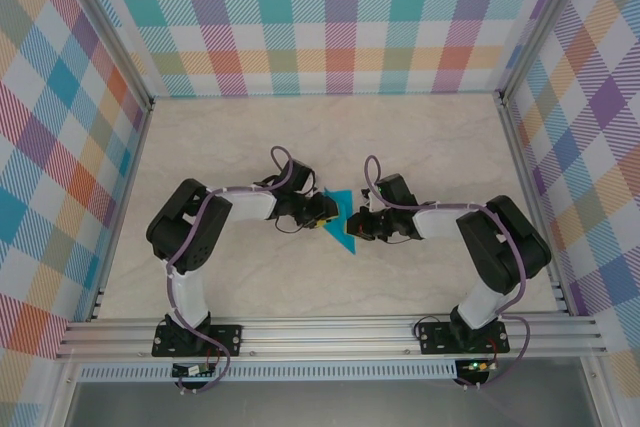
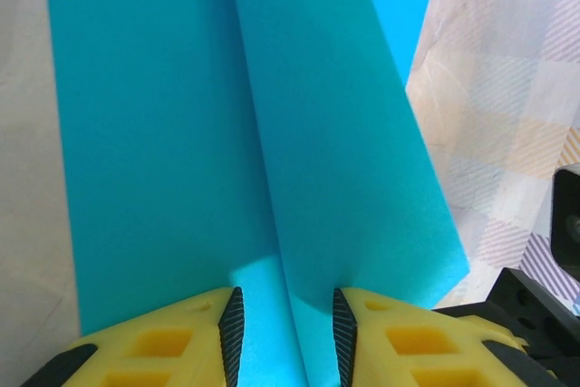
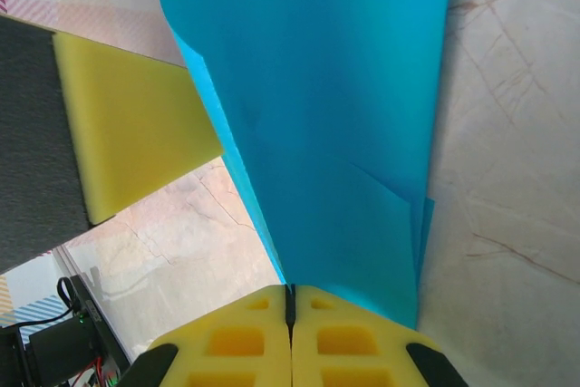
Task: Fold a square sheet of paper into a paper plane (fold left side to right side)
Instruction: Fourth fold the wing at the center of the table.
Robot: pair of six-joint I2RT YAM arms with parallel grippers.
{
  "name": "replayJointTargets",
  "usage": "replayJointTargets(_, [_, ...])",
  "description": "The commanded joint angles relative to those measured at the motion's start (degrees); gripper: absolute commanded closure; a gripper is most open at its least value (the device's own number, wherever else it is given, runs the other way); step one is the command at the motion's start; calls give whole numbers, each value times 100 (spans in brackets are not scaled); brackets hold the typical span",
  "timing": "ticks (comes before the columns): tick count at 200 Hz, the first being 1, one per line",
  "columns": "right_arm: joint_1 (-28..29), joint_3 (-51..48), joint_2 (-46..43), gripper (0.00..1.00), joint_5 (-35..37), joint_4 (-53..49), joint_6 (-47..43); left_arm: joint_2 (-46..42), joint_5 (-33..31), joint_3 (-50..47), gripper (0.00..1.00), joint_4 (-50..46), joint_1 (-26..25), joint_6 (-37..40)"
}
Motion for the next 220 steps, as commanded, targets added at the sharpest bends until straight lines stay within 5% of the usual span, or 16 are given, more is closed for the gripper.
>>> replayJointTargets(1, [-41, 25, 96, 94, -120, 97, 22, 94, 83, 151, 65, 176, -71, -58])
replayJointTargets(220, [-73, 61, 100, 83, -128, 26, 1, 252, -163, 160, 63, -152, -89, 54])
